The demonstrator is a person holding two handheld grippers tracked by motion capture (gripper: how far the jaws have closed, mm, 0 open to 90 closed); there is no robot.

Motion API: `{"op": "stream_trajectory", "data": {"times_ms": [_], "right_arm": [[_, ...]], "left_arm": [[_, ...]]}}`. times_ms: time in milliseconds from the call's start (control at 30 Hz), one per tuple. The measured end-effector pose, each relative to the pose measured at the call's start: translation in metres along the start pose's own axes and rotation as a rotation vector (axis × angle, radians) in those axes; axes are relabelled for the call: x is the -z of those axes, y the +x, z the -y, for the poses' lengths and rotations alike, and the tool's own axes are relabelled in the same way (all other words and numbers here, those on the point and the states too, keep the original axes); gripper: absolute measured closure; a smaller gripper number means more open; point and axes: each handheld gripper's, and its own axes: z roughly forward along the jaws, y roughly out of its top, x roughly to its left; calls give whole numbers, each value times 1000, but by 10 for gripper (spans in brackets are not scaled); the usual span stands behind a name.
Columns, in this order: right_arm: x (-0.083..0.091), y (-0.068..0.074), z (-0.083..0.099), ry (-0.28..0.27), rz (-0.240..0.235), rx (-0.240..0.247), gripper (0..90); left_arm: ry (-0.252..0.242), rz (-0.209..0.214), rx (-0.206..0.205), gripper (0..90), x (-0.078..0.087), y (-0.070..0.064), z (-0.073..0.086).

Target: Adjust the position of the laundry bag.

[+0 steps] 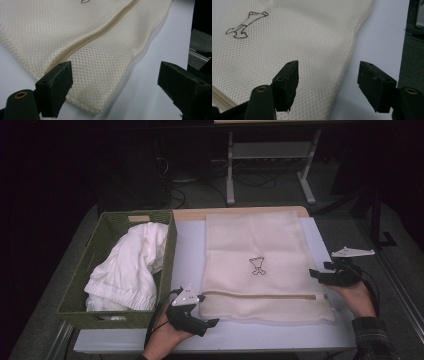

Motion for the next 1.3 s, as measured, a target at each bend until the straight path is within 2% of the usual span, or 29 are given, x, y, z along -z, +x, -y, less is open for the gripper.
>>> {"op": "stream_trajectory", "data": {"times_ms": [267, 433, 567, 667, 833, 933, 1300], "right_arm": [[11, 0, 14, -3, -1, -24, 328], [15, 1, 18, -6, -7, -22, 328], [19, 4, 25, -15, -37, -43, 328], [19, 8, 30, -2, -54, -35, 328], [22, 13, 33, 5, -50, -26, 328], [30, 16, 38, -2, -49, -28, 333], [35, 11, 57, 27, -70, -29, 399]], "left_arm": [[-2, 2, -2, 120, 1, -1, 0], [-6, -1, 2, 120, 1, -1, 0], [-6, 5, 2, 120, 1, 0, 0], [-10, 11, 4, 120, 2, -1, 1], [-10, 15, 4, 120, 2, -1, 2], [-8, 12, 4, 120, 2, -1, 2], [-15, 3, 6, 120, 3, -2, 2]]}}
